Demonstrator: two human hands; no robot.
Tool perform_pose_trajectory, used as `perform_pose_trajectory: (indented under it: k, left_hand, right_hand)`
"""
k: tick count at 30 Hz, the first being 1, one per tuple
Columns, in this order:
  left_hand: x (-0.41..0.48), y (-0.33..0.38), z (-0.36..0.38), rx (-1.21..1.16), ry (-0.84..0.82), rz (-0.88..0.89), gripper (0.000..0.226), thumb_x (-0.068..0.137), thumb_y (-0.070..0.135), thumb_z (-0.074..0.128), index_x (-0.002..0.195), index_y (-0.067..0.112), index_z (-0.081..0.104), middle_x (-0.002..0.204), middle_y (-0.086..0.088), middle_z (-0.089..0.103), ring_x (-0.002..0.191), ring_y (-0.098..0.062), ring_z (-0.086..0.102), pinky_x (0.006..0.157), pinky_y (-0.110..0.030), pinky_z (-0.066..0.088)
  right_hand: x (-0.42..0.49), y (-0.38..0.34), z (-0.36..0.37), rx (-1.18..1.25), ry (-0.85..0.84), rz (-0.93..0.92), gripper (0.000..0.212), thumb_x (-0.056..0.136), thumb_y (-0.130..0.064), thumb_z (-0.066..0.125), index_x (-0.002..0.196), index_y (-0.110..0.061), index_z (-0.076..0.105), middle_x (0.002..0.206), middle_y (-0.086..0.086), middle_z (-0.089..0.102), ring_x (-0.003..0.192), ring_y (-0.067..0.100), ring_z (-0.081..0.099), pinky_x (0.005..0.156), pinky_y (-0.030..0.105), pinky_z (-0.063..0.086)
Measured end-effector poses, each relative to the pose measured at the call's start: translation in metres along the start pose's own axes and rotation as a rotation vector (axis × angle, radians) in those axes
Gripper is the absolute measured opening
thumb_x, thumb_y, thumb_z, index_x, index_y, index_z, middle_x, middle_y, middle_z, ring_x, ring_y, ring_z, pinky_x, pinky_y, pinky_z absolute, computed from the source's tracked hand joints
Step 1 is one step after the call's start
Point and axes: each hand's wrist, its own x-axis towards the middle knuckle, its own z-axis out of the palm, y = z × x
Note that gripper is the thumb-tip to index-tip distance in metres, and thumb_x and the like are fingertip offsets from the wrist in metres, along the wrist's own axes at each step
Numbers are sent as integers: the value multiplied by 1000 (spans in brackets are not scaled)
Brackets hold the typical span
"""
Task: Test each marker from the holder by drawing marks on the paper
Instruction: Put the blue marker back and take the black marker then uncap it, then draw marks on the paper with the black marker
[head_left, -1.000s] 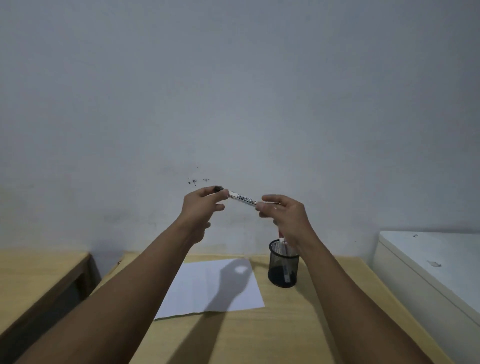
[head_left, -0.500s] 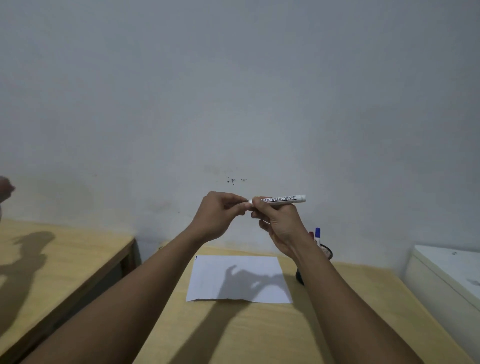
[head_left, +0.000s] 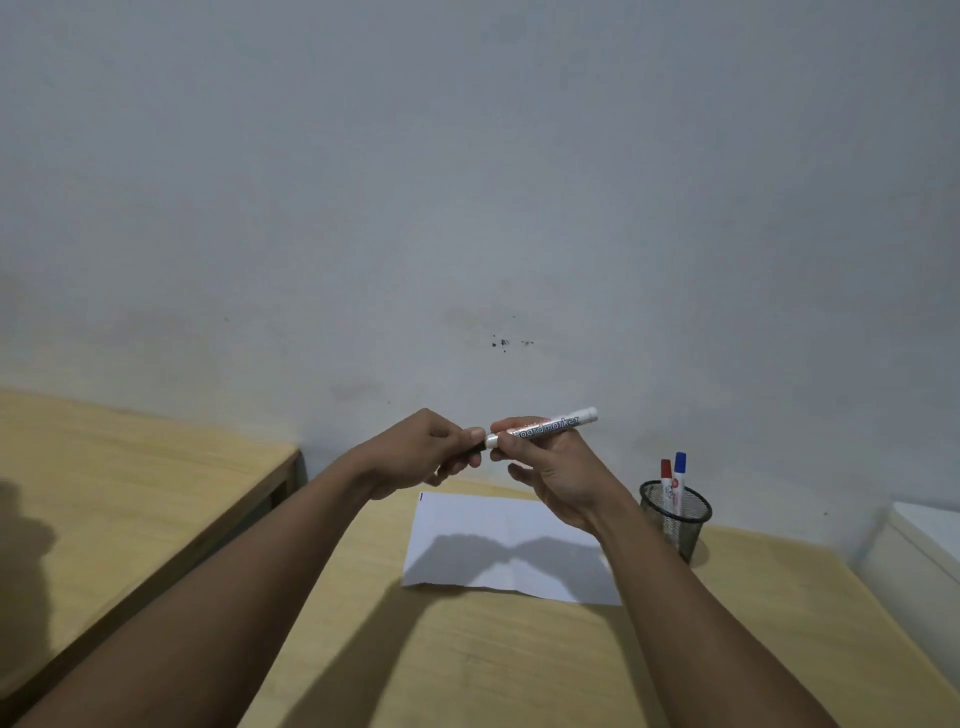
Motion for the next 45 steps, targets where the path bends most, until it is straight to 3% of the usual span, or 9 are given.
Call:
perform_pose_trajectory:
  k: [3,6,8,12,14,20,26,35,45]
  left_hand:
    - [0,-31,-7,5,-28,-57,44,98,47,54,73,14,71,64,2,53,66,-18,43,68,-33,39]
    - [3,-61,-12,215,122,-38,36,94,43,62,71,17,72,57,6,61,57,-15,48,63,-32,40]
    - [7,-83,-13,357,171,-51,33,94,46,61,74,22,70,65,5,65,58,-13,52,62,-31,41]
    - [12,-130,4,724,162,-94,31,93,57,54,96,30,69,108,15,66,100,-14,57,89,-42,41]
    - [13,-151,15,799,193,-59,34,93,56,49,100,30,69,116,14,67,106,-16,54,90,-45,39]
    - [13,-180,25,800,198,15,39,94,56,41,107,29,66,110,14,69,114,-15,49,93,-44,37]
    - [16,-185,24,789,178,11,40,94,60,39,106,30,63,111,13,67,116,-17,45,99,-48,34]
    - [17,-185,23,733,218,31,36,89,57,50,102,27,65,102,12,68,111,-18,45,95,-47,34]
    - [17,-184,23,710,243,23,38,89,56,55,107,25,68,100,12,69,111,-15,44,100,-51,35]
  right_hand:
    - [10,23,8,2,-28,78,10,94,-18,72,103,-15,73,92,-2,75,89,12,68,89,38,40]
    - [21,47,13,-31,66,118,10,98,-22,69,95,-17,76,93,-4,78,84,10,69,83,35,40]
    - [32,64,17,-107,134,125,15,97,-26,70,92,-15,79,89,-4,77,79,9,68,77,32,42]
    - [58,96,29,-202,232,99,23,94,-27,74,97,-5,79,71,-2,69,60,11,60,57,24,45]
    - [71,109,34,-217,237,109,21,94,-22,74,98,-2,77,69,-1,69,56,11,60,51,25,46]
    - [105,134,35,-254,230,101,16,92,-4,72,98,10,72,73,11,67,57,19,58,50,23,50]
    - [126,164,30,-348,239,106,19,78,-27,75,74,-8,73,62,1,68,56,19,58,61,37,47]
    - [130,177,25,-338,281,98,29,83,-26,74,79,2,74,76,24,74,57,22,60,61,39,49]
    - [134,184,25,-407,270,79,34,76,-38,73,79,-4,75,72,17,73,58,22,61,61,40,50]
